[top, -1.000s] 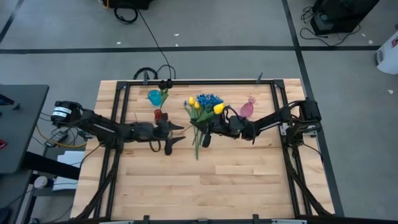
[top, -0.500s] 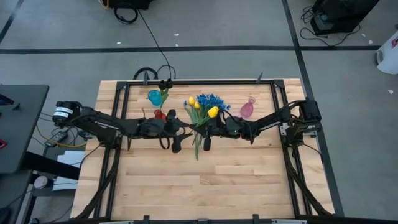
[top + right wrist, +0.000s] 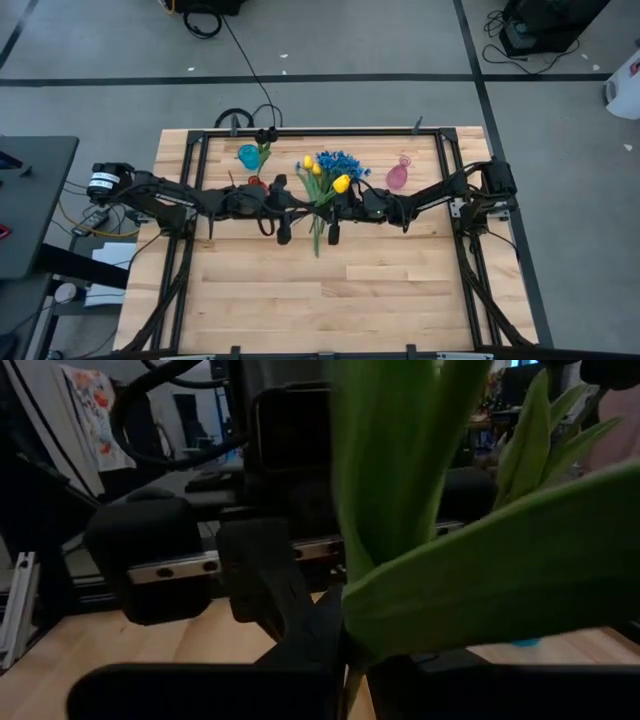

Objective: Sort flowers into vase by color
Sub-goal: Put the yellow flower into the pink vase

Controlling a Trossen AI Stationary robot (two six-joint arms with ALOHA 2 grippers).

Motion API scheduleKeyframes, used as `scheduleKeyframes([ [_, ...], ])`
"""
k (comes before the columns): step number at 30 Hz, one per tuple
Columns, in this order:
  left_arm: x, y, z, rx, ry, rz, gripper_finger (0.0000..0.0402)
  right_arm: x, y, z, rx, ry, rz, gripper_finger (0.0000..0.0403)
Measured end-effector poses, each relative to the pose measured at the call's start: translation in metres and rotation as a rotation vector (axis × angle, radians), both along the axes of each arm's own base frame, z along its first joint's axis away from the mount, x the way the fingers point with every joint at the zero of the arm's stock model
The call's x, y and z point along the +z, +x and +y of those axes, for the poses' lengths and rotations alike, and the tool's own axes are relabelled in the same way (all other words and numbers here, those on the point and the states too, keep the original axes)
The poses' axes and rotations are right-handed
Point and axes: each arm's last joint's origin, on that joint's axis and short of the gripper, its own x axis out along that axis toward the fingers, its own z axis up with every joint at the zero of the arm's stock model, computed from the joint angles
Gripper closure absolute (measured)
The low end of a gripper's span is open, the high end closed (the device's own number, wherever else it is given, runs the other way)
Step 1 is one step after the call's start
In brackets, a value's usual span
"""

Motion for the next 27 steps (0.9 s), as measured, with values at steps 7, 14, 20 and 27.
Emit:
scheduleKeyframes([
  [7,-0.004,0.002,0.0,-0.02,0.044,0.012,0.0391,0.0,0.0,0.001,0.003,-0.008,-0.003,0.0357],
  [14,-0.002,0.003,0.0,-0.007,0.074,0.0,0.0392,0.001,0.0,0.006,0.016,-0.031,-0.002,0.0278],
  [20,-0.002,0.0,0.0,-0.012,0.103,0.016,0.0394,0.008,-0.005,0.008,0.027,-0.037,0.042,0.0171],
  [27,0.011,-0.024,0.002,0.013,0.14,-0.046,0.0393,0.041,-0.027,0.016,0.002,-0.046,0.096,0.0091],
])
